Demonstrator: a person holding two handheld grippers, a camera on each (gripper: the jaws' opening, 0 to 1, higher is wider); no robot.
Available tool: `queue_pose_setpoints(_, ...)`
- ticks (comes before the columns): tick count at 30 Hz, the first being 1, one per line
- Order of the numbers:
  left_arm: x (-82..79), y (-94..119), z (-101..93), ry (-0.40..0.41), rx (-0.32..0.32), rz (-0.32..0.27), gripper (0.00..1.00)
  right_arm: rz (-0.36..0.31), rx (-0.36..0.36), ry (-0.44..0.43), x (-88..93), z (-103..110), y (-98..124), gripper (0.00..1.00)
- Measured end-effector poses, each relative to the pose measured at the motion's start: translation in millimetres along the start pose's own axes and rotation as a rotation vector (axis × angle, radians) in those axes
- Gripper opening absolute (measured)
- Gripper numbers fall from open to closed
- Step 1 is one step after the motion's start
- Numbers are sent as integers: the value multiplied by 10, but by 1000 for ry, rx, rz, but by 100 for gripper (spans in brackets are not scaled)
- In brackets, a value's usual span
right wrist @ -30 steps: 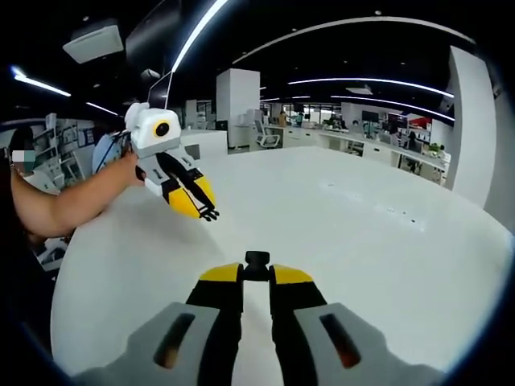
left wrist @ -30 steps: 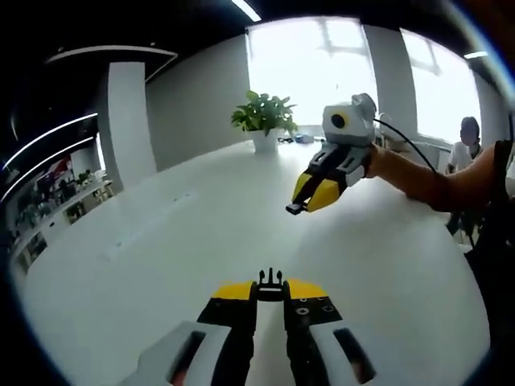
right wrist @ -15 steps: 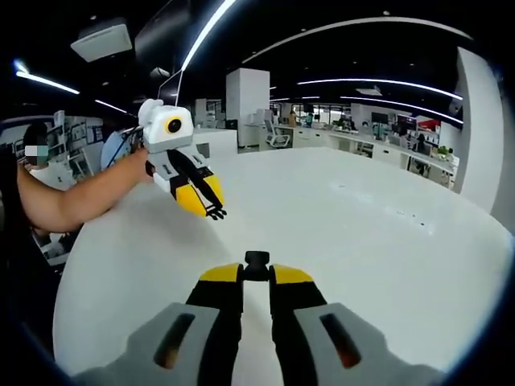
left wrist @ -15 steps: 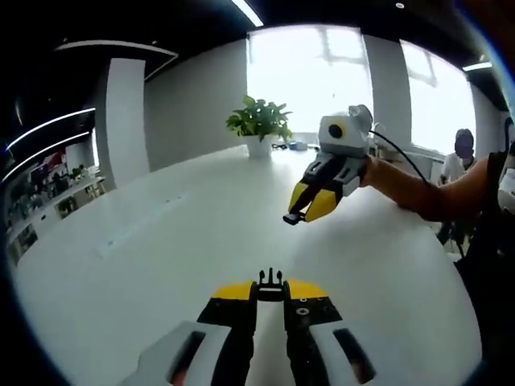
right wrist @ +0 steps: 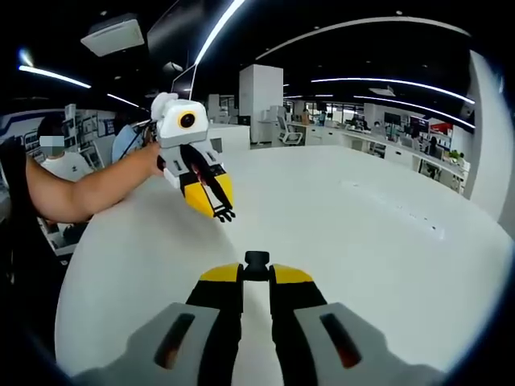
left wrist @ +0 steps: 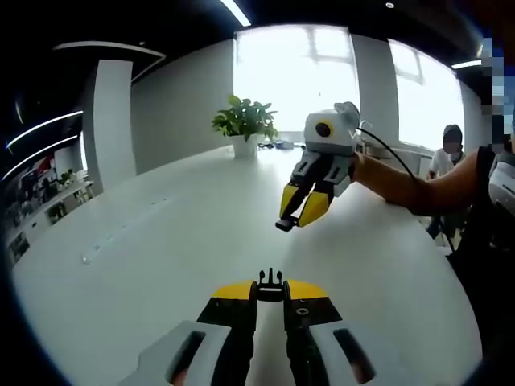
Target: Snap the two parts of the plastic buckle together until the buckle closes and remains connected.
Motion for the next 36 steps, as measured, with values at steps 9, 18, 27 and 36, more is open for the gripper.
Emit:
queue_pose_setpoints(9,26,-39,-135,-40,76,-2,10,4,-70,83,38,127,-30,11)
queue_pose_setpoints(18,78,-65,-234,-52,130,21,11,9,-120,95,65,240,-39,11)
queue_pose_setpoints(27,172,-89,-325,-46,184,61,11,12,-182,121,86,380,-28,11)
queue_pose_setpoints(36,219,-94,-423,-57,221,75,11,30,-234,128,142,471,-34,11)
Point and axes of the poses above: the point that each gripper's makers call its tool centre point, and the gripper's own axes: y roughly backward along the fingers, z roughly to its left, x roughly out of its underside, the point moved 1 cm from there along y, roughly backward along the fingers, and after that the axes turned 10 degrees about y, right-handed, at the moved point
